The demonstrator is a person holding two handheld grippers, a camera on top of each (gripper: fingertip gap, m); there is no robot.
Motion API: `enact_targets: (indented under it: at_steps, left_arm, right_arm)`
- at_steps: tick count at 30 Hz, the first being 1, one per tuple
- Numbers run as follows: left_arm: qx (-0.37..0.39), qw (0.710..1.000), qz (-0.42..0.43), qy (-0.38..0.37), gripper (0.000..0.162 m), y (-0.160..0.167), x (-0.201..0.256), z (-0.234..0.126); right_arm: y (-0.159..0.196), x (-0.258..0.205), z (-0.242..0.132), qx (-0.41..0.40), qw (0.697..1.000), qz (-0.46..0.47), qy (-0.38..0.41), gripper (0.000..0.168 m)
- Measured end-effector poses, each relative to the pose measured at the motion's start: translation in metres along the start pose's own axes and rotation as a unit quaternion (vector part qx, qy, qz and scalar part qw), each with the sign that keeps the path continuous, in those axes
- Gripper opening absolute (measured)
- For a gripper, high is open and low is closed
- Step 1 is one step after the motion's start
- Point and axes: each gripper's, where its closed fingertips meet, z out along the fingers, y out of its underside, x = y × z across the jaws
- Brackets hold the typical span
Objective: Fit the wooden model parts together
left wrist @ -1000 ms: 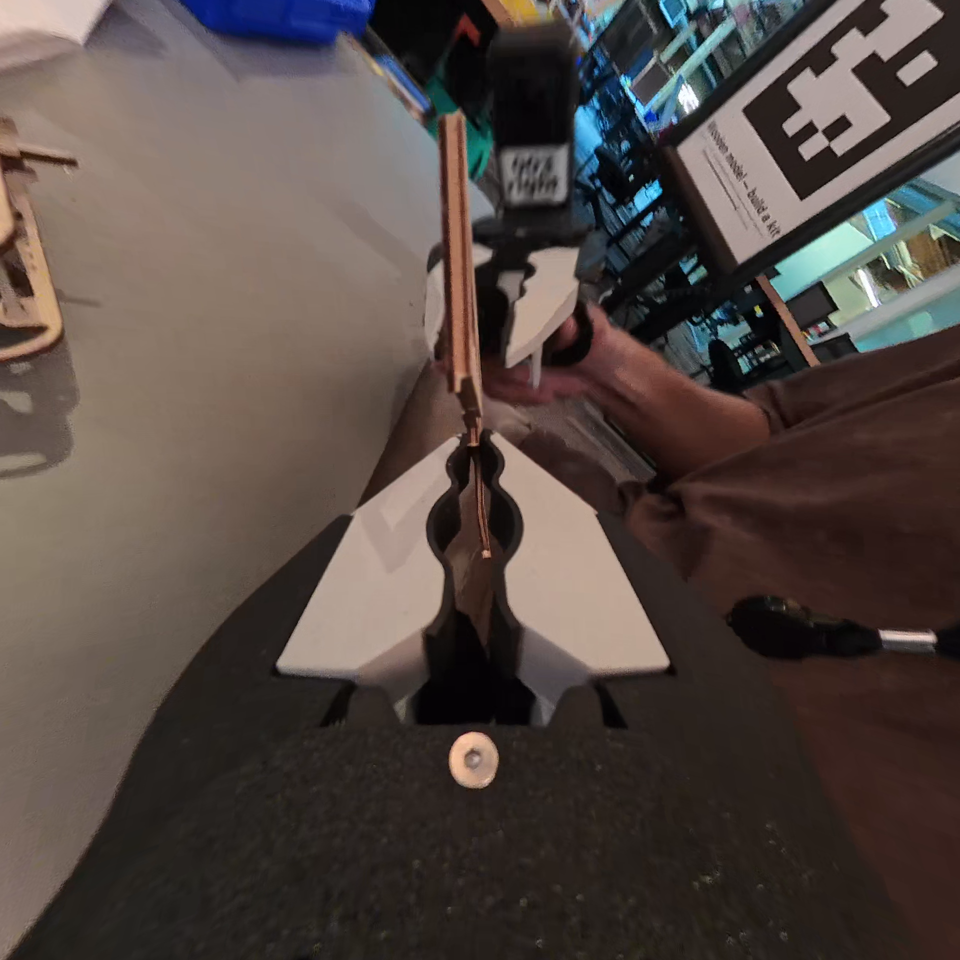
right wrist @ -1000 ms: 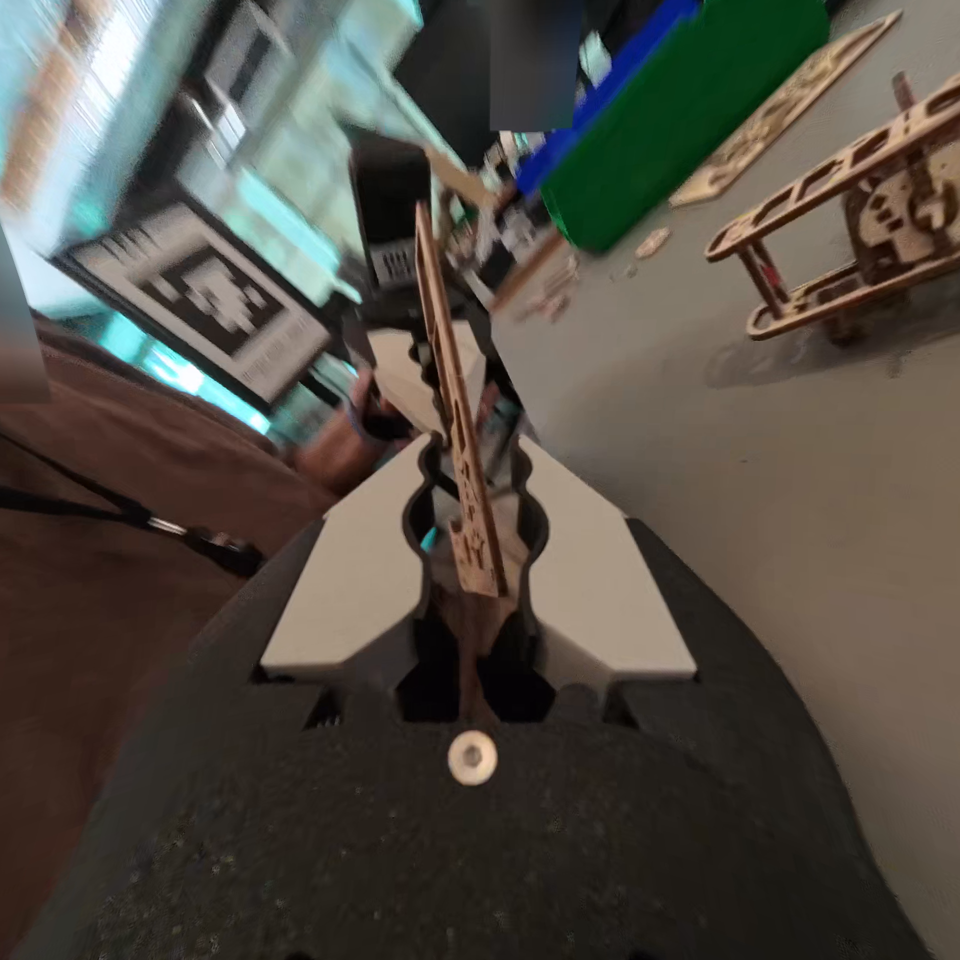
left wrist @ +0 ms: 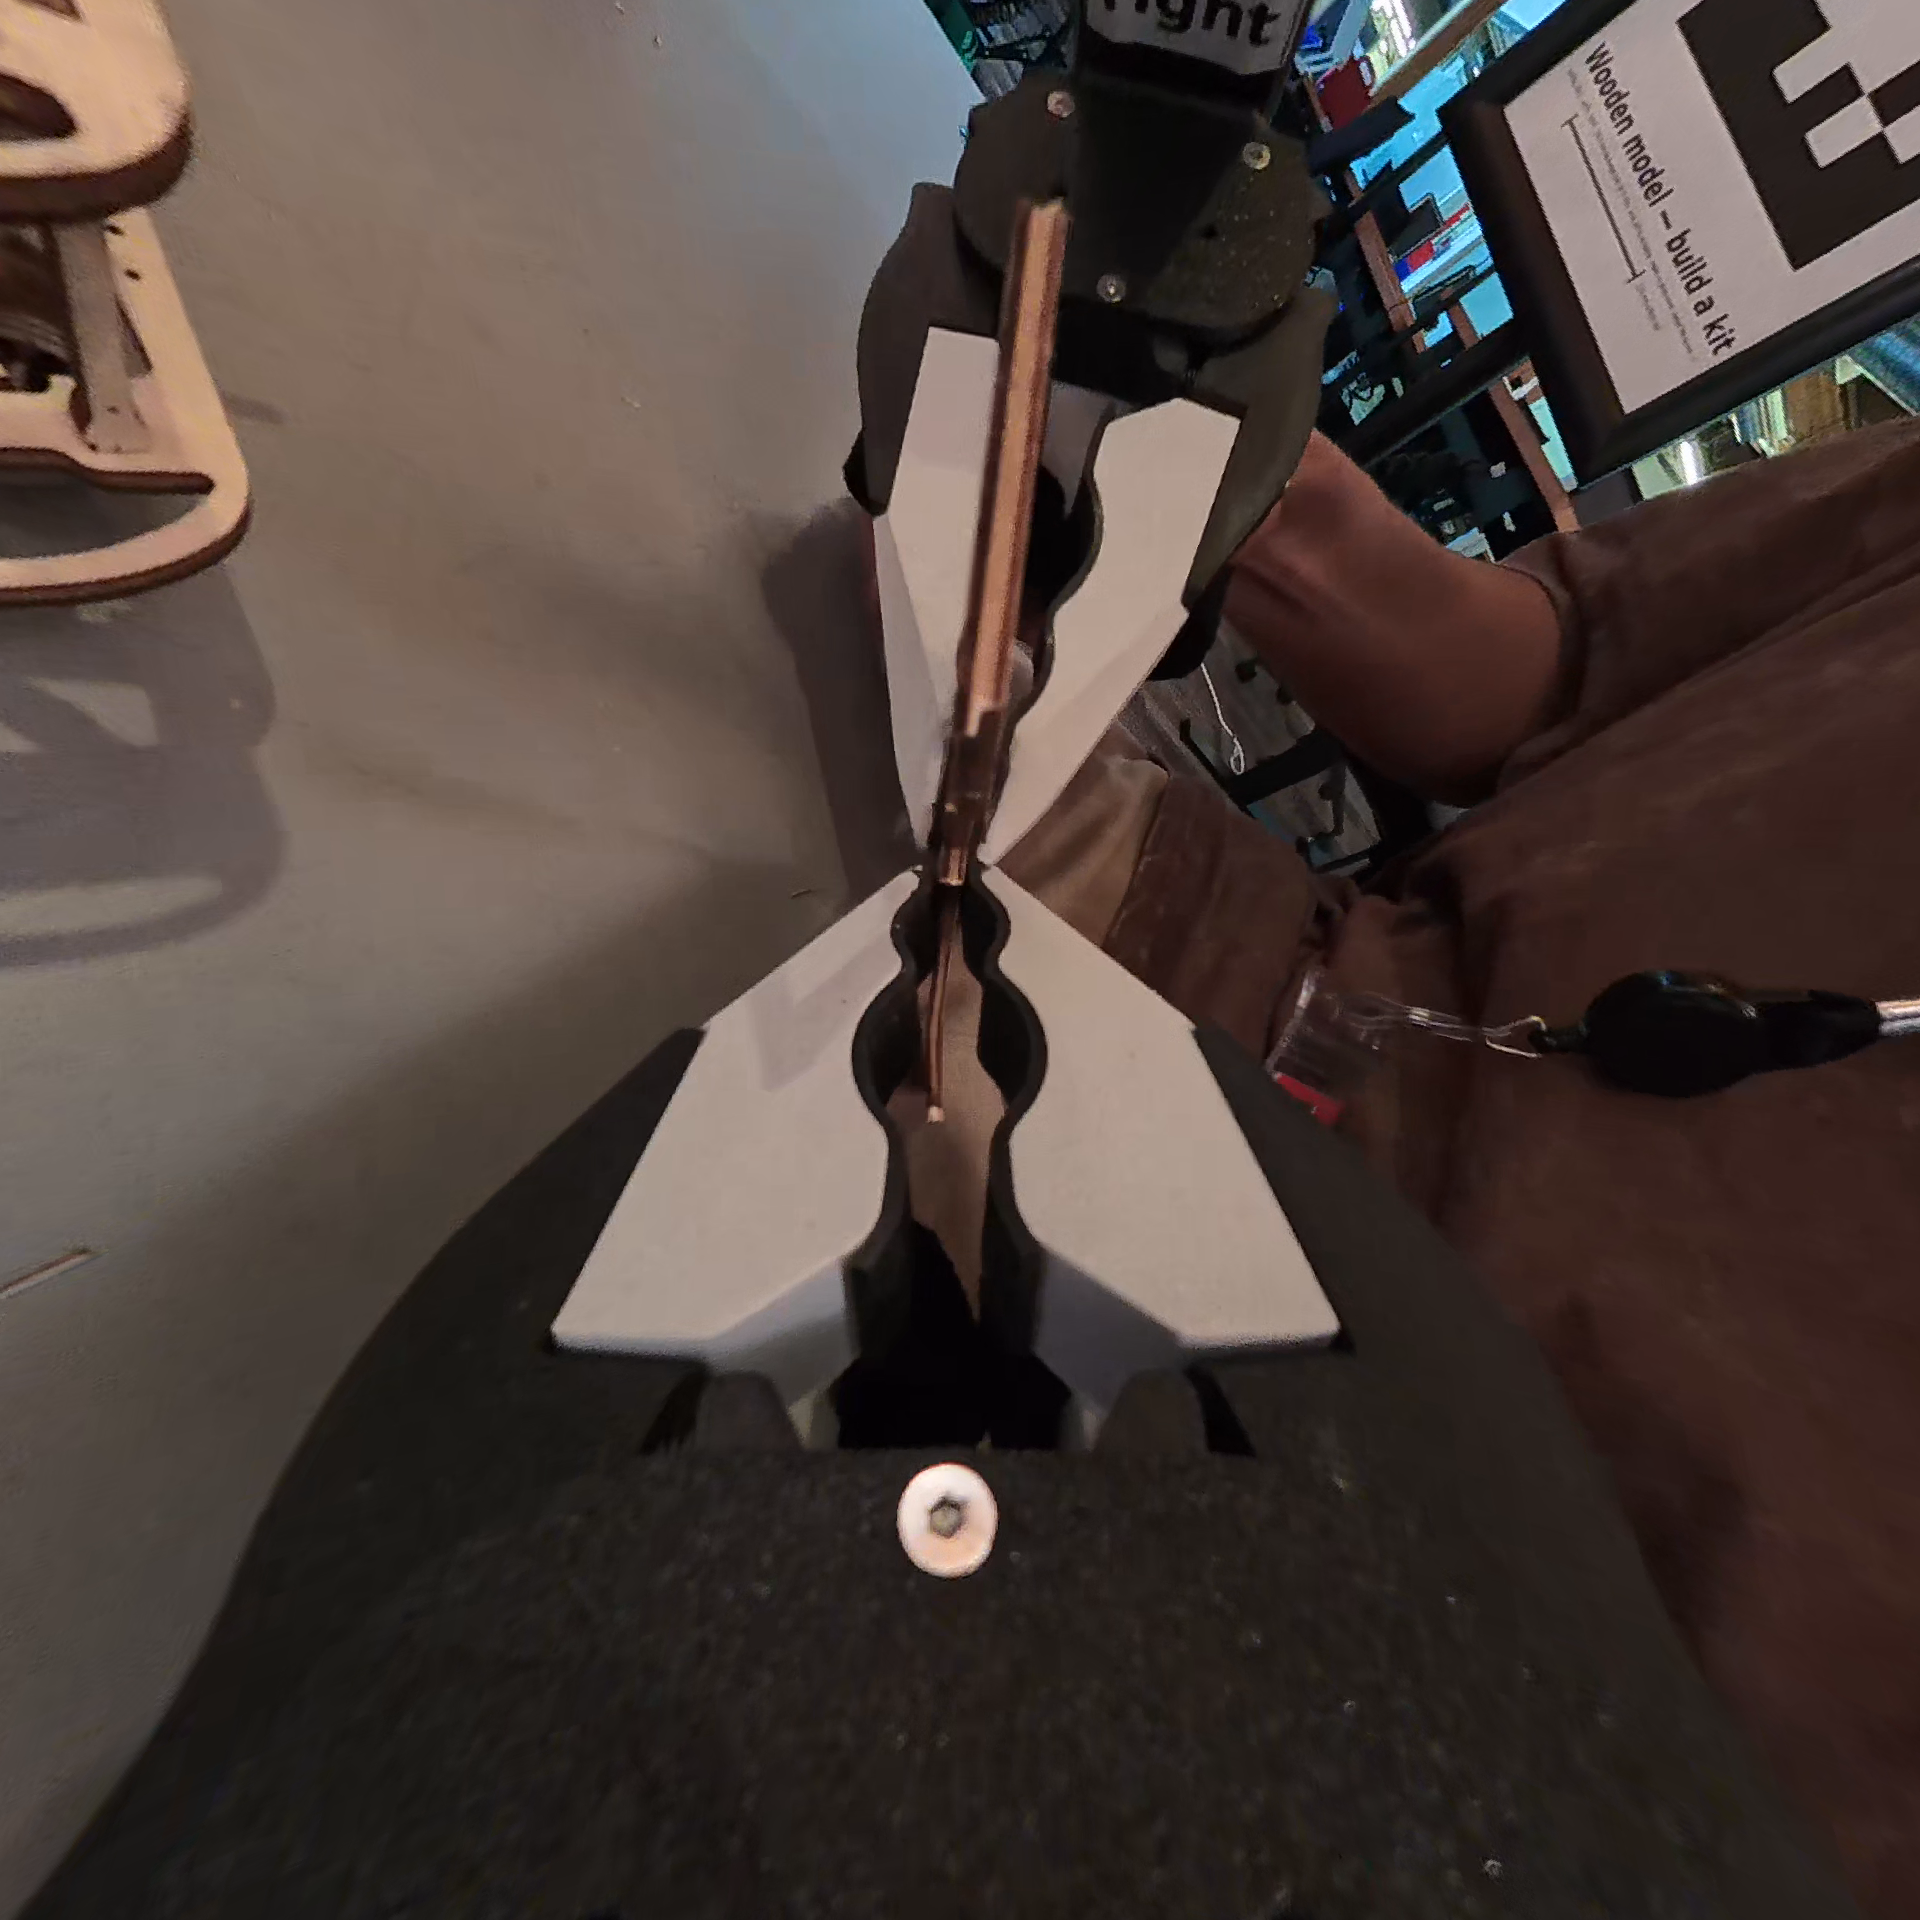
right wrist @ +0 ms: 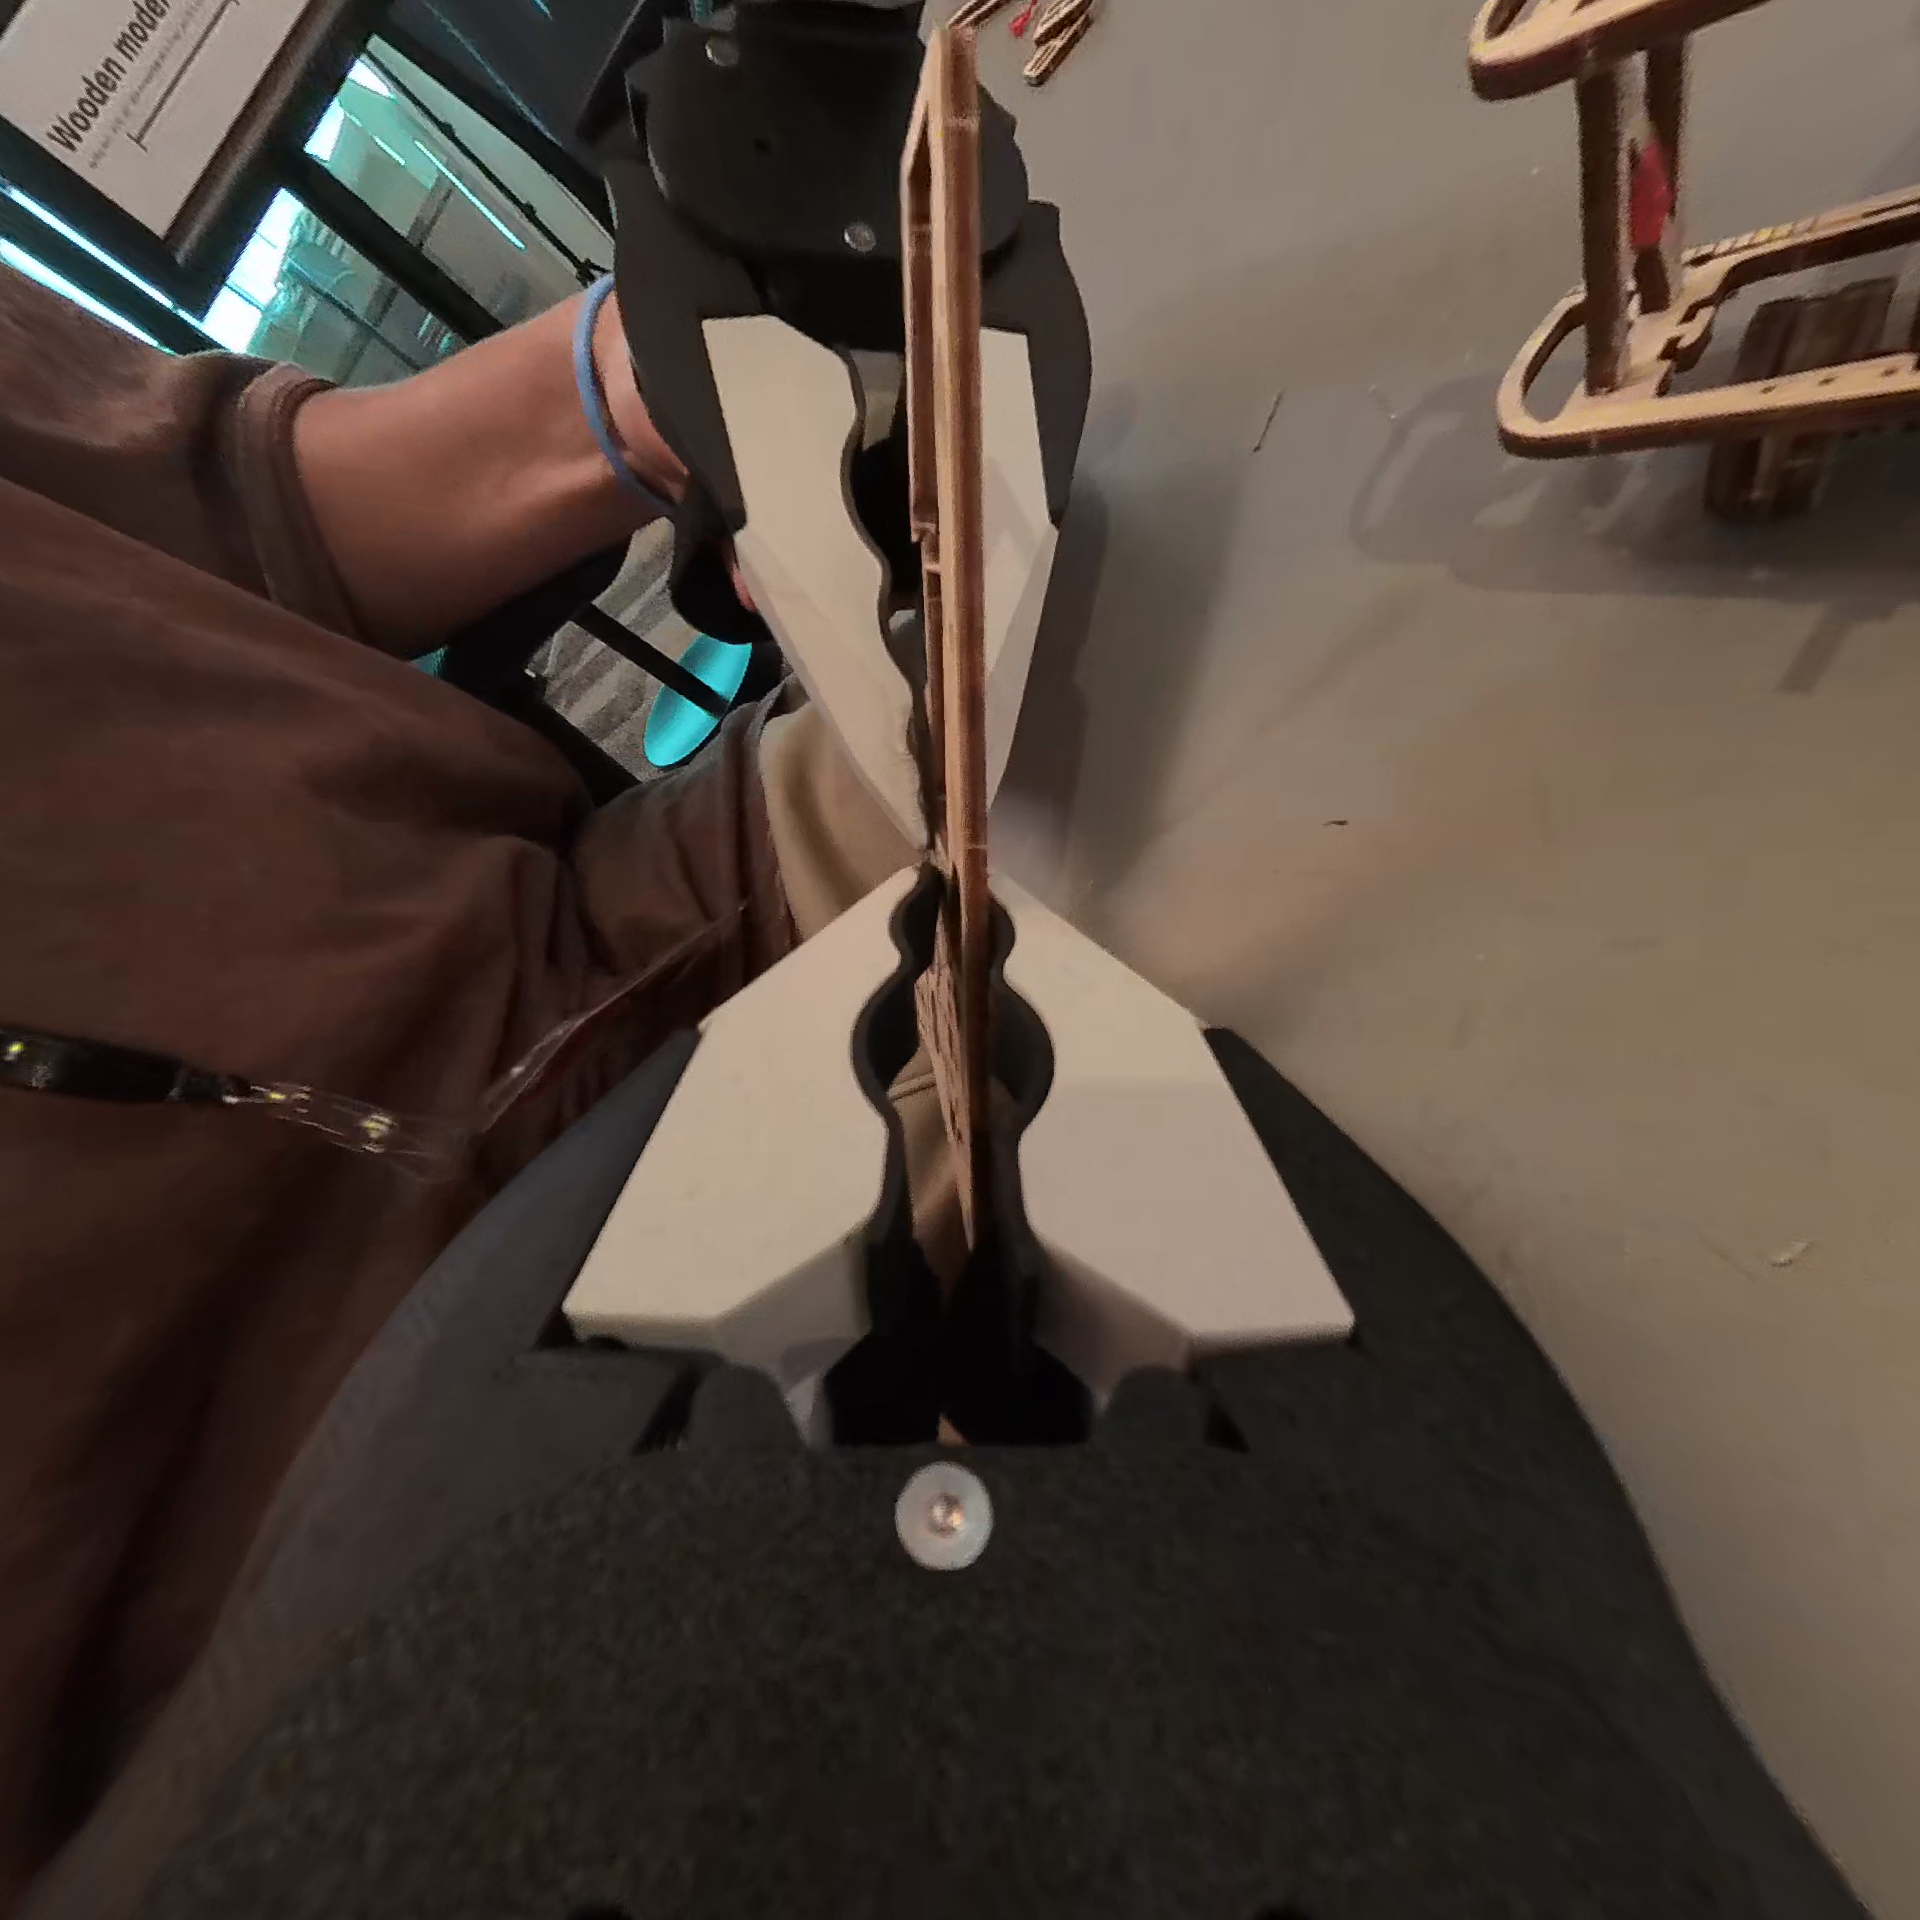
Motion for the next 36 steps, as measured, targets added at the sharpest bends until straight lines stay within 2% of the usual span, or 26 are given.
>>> enact_targets:
  at_steps: [1,19,33,36]
  left_arm:
    - [0.001,1.000,-0.001,-0.001,0.001,0.000,0.000,0.000]
    - [0.012,1.000,-0.025,-0.011,0.002,-0.004,-0.008,-0.002]
    - [0.020,0.998,-0.030,-0.052,0.002,-0.004,-0.018,-0.003]
    - [0.027,0.998,-0.027,-0.056,0.005,-0.006,-0.019,-0.003]
  right_arm:
    - [0.000,0.000,0.000,0.000,1.000,0.002,-0.001,0.005]
    - [-0.004,0.009,-0.003,0.010,0.999,0.035,0.010,0.008]
    - [-0.002,0.021,0.001,0.000,0.996,0.026,0.080,0.012]
    - [-0.003,0.022,0.000,0.007,0.997,0.047,0.067,0.012]
